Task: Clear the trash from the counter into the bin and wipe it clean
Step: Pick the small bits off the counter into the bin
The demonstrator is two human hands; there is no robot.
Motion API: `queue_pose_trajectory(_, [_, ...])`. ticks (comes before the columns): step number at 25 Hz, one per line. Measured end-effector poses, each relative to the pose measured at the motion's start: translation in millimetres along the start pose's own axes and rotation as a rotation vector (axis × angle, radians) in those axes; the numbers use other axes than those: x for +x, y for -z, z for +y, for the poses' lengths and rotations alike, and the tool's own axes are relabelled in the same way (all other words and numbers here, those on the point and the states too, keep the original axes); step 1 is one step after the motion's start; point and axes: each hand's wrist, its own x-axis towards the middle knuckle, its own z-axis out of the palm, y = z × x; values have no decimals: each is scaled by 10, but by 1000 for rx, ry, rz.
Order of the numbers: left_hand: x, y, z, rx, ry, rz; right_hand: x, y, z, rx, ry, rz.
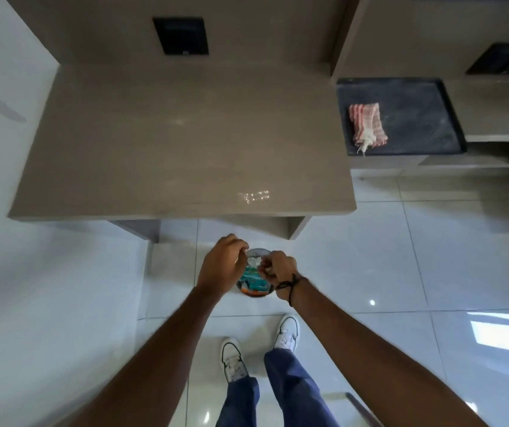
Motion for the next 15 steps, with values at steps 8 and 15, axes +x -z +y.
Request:
queue_pose_trajectory(8, [-240, -1067, -1125, 284, -48, -144, 1345, -5, 774, 6, -79, 60])
queue_pose_trajectory(15, [-436, -753, -973, 409, -126, -83, 918, 222, 900, -473, 255, 245])
